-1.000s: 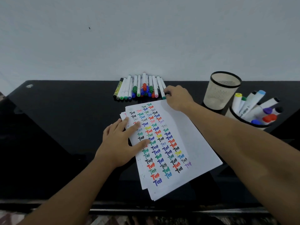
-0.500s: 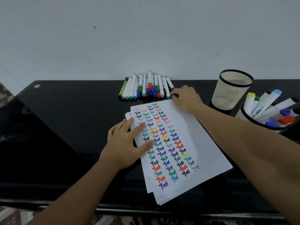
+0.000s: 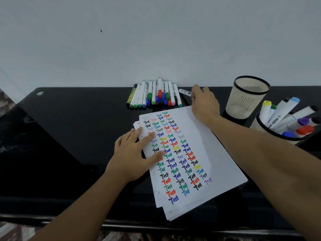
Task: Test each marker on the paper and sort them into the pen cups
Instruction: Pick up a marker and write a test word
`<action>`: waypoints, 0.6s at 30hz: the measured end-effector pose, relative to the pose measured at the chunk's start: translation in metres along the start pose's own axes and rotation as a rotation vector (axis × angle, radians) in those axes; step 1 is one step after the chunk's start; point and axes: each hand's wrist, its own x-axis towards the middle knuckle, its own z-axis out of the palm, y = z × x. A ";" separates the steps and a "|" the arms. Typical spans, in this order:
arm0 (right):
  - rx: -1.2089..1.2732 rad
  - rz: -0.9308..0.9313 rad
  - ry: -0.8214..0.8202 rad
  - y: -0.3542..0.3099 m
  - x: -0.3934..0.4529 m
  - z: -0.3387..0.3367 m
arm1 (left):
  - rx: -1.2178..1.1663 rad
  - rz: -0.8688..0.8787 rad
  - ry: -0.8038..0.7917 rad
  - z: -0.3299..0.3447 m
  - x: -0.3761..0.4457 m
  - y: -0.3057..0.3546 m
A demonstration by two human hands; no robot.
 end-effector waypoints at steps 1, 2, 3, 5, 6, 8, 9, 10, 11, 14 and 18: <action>0.027 -0.014 0.062 -0.001 -0.001 -0.004 | 0.003 0.002 0.002 0.000 0.000 0.000; 0.058 -0.043 0.122 -0.002 -0.003 -0.009 | 0.007 0.003 0.002 0.000 0.000 0.000; 0.101 -0.077 0.179 -0.003 -0.006 -0.015 | 0.009 0.003 0.002 0.000 0.000 0.000; 0.223 -0.125 0.256 -0.007 -0.012 -0.027 | 0.006 0.004 0.001 0.000 0.001 0.001; 0.282 -0.140 0.273 -0.009 -0.015 -0.033 | 0.002 0.005 0.000 -0.001 0.001 0.001; 0.335 -0.179 0.308 -0.013 -0.024 -0.040 | -0.011 0.005 -0.003 -0.001 0.000 0.001; 0.323 -0.208 0.335 -0.016 -0.029 -0.043 | -0.020 0.006 -0.001 -0.002 0.000 0.001; 0.300 -0.243 0.361 -0.018 -0.033 -0.045 | -0.031 0.008 0.006 -0.002 -0.001 0.001; 0.288 -0.278 0.366 -0.020 -0.038 -0.048 | -0.043 0.010 0.016 -0.002 -0.001 0.001; 0.300 -0.368 0.101 -0.031 -0.056 -0.060 | -0.070 0.025 0.055 -0.003 -0.003 0.001; 0.011 -0.591 -0.291 -0.052 -0.070 -0.062 | -0.112 0.037 0.123 -0.003 -0.004 0.002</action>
